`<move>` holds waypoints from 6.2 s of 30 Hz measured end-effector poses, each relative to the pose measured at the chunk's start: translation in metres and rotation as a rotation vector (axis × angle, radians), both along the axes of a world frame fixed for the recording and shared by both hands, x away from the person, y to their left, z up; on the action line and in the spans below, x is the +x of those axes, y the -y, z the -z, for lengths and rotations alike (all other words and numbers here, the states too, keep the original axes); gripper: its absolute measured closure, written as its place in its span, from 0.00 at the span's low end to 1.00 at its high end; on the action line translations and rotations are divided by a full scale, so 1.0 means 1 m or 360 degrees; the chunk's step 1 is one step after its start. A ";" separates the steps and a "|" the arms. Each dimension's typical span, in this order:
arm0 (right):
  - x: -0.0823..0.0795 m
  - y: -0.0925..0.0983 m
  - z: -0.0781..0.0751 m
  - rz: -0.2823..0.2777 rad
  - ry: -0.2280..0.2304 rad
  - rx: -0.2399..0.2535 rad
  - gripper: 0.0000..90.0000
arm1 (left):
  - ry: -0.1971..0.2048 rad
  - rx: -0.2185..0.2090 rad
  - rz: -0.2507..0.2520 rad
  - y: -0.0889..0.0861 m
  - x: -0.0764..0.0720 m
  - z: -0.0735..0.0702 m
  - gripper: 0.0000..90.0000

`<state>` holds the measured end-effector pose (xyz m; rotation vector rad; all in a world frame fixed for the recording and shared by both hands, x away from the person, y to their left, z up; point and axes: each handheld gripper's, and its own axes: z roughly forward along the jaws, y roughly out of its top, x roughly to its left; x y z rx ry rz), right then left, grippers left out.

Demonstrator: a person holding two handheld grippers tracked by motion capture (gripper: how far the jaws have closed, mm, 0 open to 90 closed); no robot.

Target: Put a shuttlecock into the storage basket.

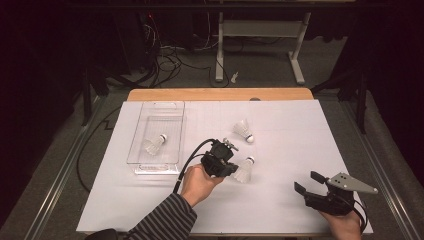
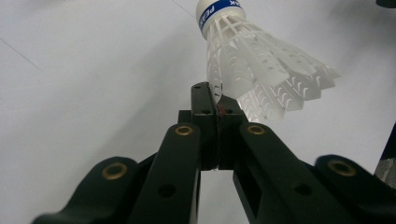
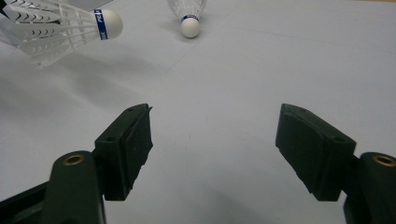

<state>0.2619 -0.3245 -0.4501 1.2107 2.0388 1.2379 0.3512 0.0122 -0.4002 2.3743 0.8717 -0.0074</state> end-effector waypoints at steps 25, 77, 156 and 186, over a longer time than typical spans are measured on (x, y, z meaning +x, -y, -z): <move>0.000 0.000 0.000 -0.0001 0.0004 0.0001 0.31 | -0.0012 -0.0041 -0.0011 -0.015 -0.003 -0.008 0.99; 0.000 0.000 0.000 -0.0006 0.0003 -0.0005 0.31 | 0.0015 -0.0093 -0.0097 -0.049 -0.003 -0.023 0.99; 0.000 -0.001 0.000 -0.0003 0.0004 -0.0003 0.31 | 0.0105 -0.0184 -0.0398 -0.134 0.002 -0.055 0.99; 0.000 -0.001 0.000 -0.0002 -0.0001 -0.0004 0.31 | 0.0139 -0.0180 -0.0499 -0.160 0.002 -0.060 0.99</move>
